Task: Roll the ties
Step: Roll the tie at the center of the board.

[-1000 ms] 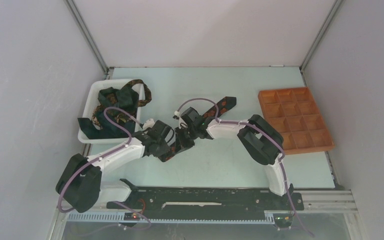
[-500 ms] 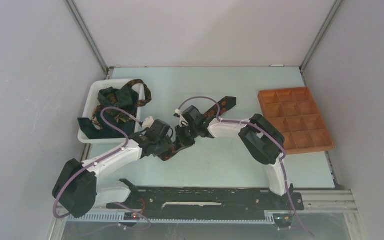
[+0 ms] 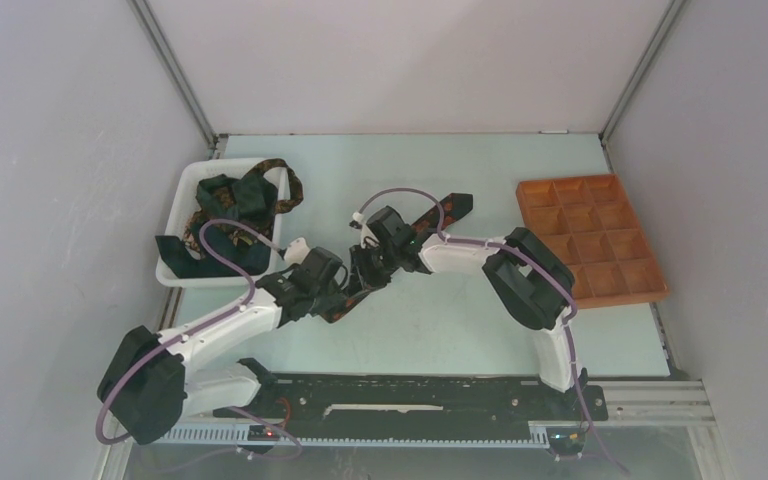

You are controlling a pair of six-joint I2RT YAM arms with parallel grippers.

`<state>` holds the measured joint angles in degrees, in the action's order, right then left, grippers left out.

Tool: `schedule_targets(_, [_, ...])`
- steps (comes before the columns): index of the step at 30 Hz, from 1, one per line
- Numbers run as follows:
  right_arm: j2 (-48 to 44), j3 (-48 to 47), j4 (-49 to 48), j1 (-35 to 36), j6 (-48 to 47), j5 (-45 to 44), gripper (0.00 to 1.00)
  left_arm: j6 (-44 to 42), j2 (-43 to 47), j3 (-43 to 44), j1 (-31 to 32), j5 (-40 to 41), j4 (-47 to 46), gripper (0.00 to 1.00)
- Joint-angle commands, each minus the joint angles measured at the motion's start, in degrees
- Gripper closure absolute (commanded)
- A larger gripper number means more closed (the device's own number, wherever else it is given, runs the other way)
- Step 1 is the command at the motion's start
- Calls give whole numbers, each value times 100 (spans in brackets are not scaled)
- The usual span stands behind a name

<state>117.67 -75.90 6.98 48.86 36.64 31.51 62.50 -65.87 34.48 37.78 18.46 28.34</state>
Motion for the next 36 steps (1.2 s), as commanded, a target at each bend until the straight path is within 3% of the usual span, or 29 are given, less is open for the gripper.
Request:
schedule_targets(1, [-349, -26, -227, -37, -16, 81, 74, 137, 255, -73, 98, 325, -181, 58])
schedule_targets(8, [-376, -29, -259, -99, 16, 140, 71, 215, 409, -296, 131, 386, -380, 83])
schedule_targets(11, [-361, -30, -377, -103, 71, 175, 68, 227, 461, -376, 140, 369, -423, 99])
schedule_targets(21, [-67, -163, -576, -82, 181, 232, 63, 228, 649, -573, 194, 342, -590, 100])
schedule_targets(36, [579, -416, -584, 27, 159, 521, 67, 213, 682, -583, 218, 351, -608, 100])
